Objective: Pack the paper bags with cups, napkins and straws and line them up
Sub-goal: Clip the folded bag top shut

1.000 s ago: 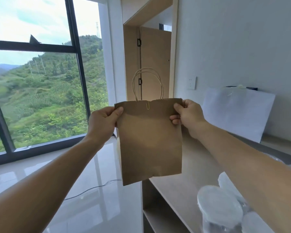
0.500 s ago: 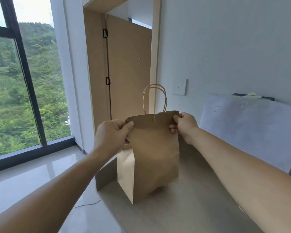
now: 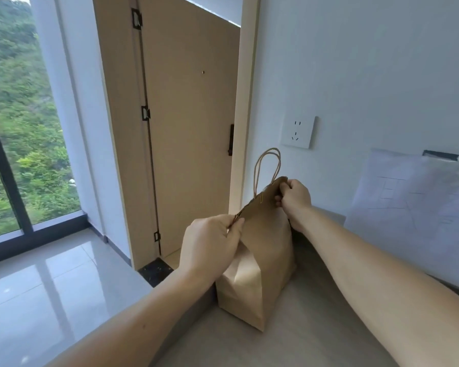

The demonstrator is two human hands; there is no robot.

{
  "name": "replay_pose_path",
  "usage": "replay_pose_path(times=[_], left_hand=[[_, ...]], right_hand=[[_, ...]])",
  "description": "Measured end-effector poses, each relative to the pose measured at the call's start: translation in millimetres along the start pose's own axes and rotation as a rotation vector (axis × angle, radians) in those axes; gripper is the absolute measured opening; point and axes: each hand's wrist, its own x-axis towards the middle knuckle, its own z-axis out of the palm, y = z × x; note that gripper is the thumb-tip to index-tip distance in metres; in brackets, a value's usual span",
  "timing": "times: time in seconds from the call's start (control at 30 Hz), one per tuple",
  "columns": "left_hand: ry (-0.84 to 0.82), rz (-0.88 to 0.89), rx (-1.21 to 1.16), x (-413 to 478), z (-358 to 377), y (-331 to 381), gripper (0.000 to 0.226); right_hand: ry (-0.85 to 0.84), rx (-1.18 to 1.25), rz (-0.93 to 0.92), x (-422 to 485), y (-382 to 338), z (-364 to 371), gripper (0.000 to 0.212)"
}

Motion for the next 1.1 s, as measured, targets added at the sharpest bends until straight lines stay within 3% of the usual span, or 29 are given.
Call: replay_pose_path(times=[0.23,0.43,0.6,0.7,0.77,0.83,0.93,1.1], left_hand=[[-0.034,0.060,0.029,10,11,0,0.045],[-0.044,0.127,0.074,11,15,0,0.058],[-0.075,0.102,0.055,6,21,-7,0.041],[-0.092,0.050,-0.007,7,24,-8,0.041],[-0.104,-0.009,-0.053,9,25,-8,0.039],[-0.109,-0.065,-0.082,11,26,-6,0.037],[-0.110,-0.091,-0.085,15,28,-2,0.044],[-0.151,-0.089,-0.078,22,24,-1,0.037]], right_hand=[[0.063,0.054,-0.015,13,13,-6,0.021],[0.098,0.129,-0.018,10,21,-10,0.021],[0.104,0.152,0.033,0,29,-20,0.021],[0.092,0.123,0.044,-14,30,-27,0.026],[0.056,0.043,0.062,-25,31,-31,0.042],[0.041,-0.061,0.108,-40,34,-34,0.055],[0.003,-0.123,0.268,-69,50,-38,0.056],[-0.149,0.127,0.580,-107,72,-18,0.058]])
